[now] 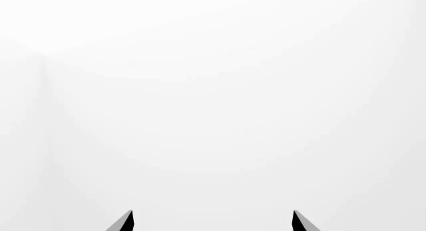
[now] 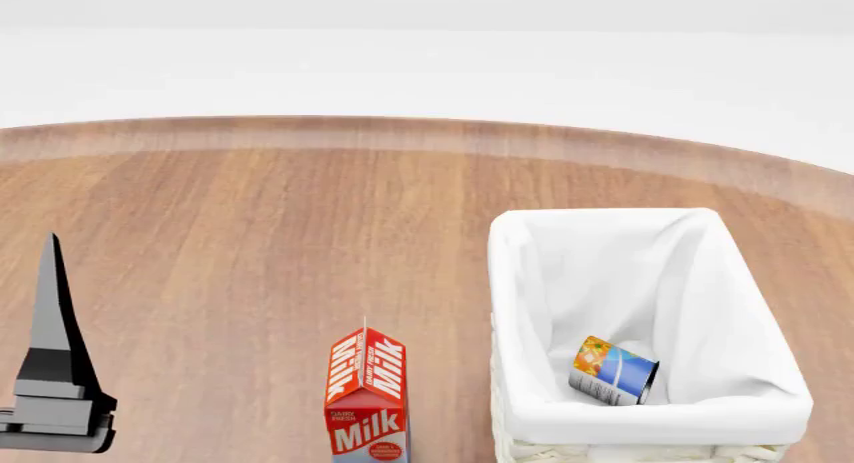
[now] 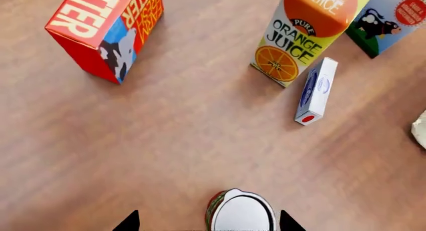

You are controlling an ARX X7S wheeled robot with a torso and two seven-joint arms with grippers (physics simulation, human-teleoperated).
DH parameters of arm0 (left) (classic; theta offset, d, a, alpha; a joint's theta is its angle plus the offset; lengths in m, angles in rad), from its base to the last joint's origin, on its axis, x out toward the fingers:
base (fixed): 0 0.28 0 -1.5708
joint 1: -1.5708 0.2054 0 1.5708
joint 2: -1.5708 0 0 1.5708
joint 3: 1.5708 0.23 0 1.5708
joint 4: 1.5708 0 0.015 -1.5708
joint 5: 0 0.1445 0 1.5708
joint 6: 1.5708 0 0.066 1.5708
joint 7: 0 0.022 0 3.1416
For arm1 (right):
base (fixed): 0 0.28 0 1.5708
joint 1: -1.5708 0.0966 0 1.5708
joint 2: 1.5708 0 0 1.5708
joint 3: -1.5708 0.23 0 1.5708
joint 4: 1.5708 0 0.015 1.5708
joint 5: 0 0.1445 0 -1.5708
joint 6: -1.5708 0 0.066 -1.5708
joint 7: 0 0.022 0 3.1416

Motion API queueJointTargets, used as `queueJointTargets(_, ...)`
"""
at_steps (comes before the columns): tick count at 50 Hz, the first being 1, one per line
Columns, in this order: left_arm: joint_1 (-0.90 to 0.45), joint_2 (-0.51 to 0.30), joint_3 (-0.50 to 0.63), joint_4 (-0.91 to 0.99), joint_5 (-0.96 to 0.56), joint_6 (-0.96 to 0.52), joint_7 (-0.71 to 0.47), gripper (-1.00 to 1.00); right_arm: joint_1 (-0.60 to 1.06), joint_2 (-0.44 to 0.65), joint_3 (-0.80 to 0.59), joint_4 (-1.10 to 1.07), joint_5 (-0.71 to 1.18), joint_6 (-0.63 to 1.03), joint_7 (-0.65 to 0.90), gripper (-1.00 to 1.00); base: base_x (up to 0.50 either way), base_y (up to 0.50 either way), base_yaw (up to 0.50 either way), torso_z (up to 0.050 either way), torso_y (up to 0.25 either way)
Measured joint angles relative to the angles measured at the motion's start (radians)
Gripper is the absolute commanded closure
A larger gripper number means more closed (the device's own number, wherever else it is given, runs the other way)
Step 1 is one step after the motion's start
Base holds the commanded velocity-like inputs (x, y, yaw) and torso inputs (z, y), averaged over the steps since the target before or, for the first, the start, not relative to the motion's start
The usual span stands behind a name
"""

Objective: Pick up the alphabet soup and the tomato sauce, and put them in the basket.

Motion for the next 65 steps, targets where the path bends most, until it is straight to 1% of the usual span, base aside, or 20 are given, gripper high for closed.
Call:
queueJointTargets(23,-0.002,-0.002,0.007,-0.004,0.000,0.001,-0.005,-1.00,-0.019,0.050,-0.010,0.081,-0.084,-0.114,-0.099,-1.00,0.00,0.00,0.00,0.000,0.000)
queueJointTargets(47,-0.007,-0.006,0.008,0.006,-0.003,-0.011,-0.010,-1.00,-0.063,0.055,-0.045,0.211,-0.201,-0.236,-0.215,-1.00,0.00,0.00,0.00,0.000,0.000)
queueJointTargets(65,-0.007,-0.009,0.011,0.006,-0.004,-0.011,-0.014,-1.00,-0.082,0.054,-0.056,0.295,-0.254,-0.304,-0.270,-1.00,0.00,0.00,0.00,0.000,0.000)
